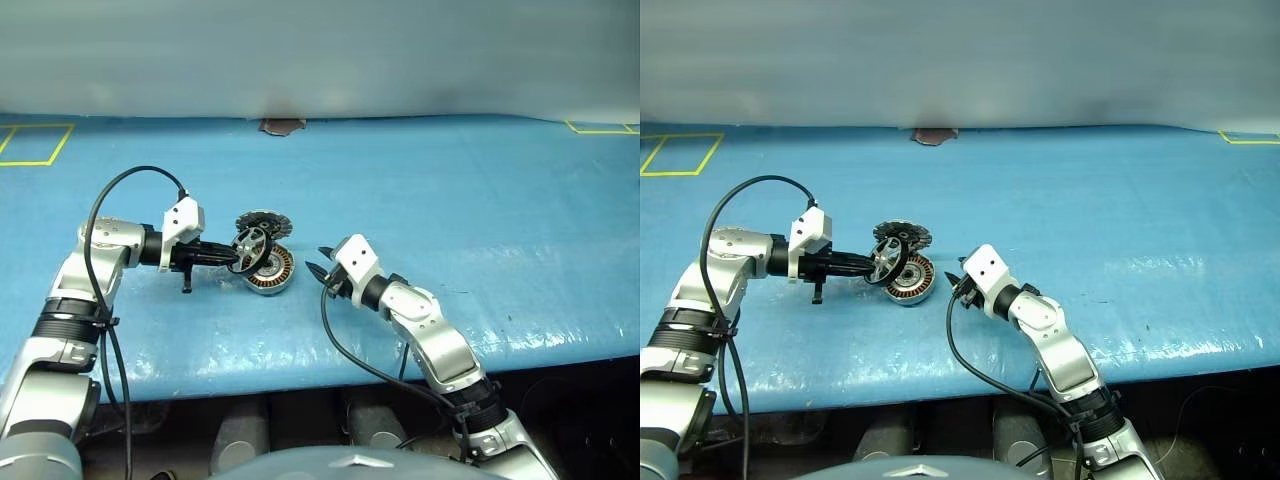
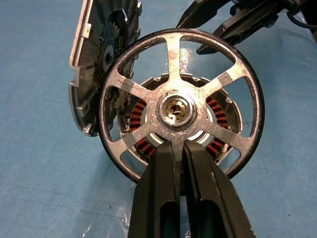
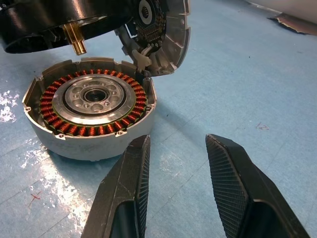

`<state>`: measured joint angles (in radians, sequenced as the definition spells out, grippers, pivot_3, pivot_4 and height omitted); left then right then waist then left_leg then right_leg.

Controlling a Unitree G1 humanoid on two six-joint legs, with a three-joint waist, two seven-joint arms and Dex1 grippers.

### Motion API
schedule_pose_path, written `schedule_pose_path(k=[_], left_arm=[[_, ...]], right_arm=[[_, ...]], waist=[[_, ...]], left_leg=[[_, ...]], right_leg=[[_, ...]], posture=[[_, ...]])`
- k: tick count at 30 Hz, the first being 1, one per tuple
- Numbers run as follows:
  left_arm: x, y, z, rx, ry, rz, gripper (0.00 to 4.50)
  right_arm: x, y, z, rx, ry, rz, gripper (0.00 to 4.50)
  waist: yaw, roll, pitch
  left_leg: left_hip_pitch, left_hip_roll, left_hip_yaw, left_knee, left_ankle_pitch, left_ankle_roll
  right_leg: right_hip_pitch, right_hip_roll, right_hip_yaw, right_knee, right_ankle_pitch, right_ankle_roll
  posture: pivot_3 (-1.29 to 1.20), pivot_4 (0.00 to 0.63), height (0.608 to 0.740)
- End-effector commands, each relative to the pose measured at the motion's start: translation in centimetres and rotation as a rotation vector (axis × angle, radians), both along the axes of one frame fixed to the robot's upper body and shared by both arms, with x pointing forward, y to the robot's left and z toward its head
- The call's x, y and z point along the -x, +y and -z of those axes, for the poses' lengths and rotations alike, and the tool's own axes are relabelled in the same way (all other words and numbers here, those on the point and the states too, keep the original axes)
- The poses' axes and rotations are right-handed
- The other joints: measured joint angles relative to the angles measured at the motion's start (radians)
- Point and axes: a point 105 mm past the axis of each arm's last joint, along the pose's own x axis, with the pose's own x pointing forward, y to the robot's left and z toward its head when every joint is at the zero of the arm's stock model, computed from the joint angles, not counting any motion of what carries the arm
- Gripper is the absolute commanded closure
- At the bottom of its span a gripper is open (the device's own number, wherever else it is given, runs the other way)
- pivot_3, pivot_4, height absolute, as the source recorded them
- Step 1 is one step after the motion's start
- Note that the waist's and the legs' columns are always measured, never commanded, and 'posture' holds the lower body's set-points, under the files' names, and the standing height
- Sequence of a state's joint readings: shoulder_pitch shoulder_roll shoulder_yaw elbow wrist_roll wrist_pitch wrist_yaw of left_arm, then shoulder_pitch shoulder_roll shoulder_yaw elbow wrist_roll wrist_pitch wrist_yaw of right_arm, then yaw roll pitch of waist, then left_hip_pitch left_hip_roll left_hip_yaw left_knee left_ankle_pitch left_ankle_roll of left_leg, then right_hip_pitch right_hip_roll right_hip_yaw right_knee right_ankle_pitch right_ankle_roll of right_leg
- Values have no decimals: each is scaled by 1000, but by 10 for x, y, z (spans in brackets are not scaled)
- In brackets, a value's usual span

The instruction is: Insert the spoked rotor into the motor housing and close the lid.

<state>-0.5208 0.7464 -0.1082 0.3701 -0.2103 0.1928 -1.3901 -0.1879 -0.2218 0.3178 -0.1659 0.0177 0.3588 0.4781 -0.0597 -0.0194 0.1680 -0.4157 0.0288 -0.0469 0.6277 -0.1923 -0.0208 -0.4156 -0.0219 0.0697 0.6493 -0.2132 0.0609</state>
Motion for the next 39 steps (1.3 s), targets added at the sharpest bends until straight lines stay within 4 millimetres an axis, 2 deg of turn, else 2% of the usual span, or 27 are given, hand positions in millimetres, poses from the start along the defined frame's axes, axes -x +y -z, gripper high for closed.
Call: schedule_pose_path(k=[1,28,39], left_arm=[[-4,-3,-8,-3,-37,20,4487],[-9,-23,-1,-47,-37,76,4487],[-12,-27,4,-91,-47,92,4487]], right_arm=[[1,3,-14,-27,-48,-3,2618],[20,13,-12,-62,-10,-149,2618],[20,12,-13,-57,-17,-146,2618]], waist=[[0,0,0],[4,0,0],[21,0,0]], left_leg=[[0,0,0,0,0,0],[0,0,0,1,0,0],[0,-1,-1,2,0,0]], right_leg=[[0,0,0,0,0,0],[1,0,0,0,0,0],[1,0,0,0,0,1]], posture=[[0,150,740],[0,150,740],[0,150,740]])
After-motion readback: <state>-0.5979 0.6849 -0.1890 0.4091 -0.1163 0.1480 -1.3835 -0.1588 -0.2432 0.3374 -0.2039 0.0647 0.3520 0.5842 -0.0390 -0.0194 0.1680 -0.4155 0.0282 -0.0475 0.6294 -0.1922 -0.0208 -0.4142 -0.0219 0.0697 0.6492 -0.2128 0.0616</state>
